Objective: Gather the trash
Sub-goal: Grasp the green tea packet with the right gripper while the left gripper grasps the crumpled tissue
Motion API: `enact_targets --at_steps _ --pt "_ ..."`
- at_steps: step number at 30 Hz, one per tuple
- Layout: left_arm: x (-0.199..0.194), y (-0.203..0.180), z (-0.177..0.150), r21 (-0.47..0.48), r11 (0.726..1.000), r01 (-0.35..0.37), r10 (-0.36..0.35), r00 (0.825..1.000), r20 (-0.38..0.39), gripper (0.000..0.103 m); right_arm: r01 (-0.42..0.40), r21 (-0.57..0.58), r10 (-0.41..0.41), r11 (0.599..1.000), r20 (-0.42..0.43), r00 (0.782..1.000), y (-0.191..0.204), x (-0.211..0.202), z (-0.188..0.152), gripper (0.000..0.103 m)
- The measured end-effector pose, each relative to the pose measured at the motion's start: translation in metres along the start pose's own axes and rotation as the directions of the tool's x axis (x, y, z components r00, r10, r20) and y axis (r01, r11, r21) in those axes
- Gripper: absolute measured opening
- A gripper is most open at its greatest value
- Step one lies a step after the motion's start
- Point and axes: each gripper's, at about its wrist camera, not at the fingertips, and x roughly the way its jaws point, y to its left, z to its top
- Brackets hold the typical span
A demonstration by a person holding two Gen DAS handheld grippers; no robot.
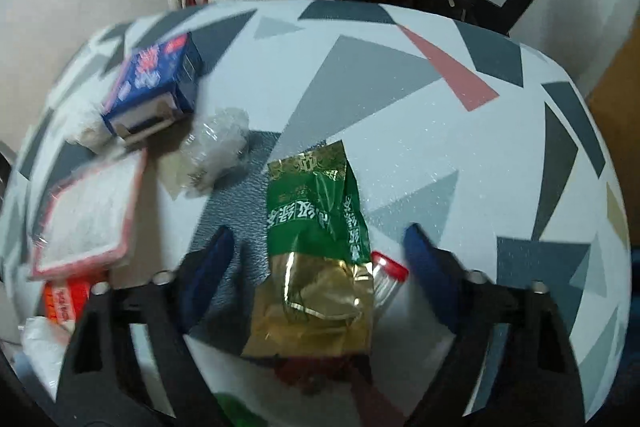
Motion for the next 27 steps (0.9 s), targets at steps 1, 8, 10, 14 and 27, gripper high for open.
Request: enact_targets --at_steps 1,8,10,14,27 --pt "0.004 -0.002 0.005 0.009 1.000 0.002 -0.002 1.000 -0.001 0.097 -0.010 0.001 0.010 1.000 0.005 1.000 0.000 -0.002 0.000 0.047" --pt "0.060 -0.009 0.057 -0.072 0.991 0.110 -0.113 0.993 -0.037 0.089 -0.078 0.062 0.071 0.995 0.117 0.991 -0.007 -0.032 -0.001 0.038" --pt "0.082 -0.014 0.073 -0.106 0.982 0.156 -0.162 0.985 -0.052 0.089 -0.100 0.075 0.088 0.992 0.144 0.986 -0.009 -0.040 -0.003 0.037" --pt "0.118 -0.020 0.093 -0.192 0.967 0.169 -0.188 0.978 -0.086 0.076 -0.106 0.066 0.092 0.992 0.185 0.978 -0.011 -0.054 -0.009 0.036" --pt "0.142 -0.022 0.095 -0.215 0.966 0.141 -0.175 0.973 -0.148 0.047 -0.179 0.105 0.149 0.978 0.242 0.959 -0.014 -0.094 -0.047 0.034"
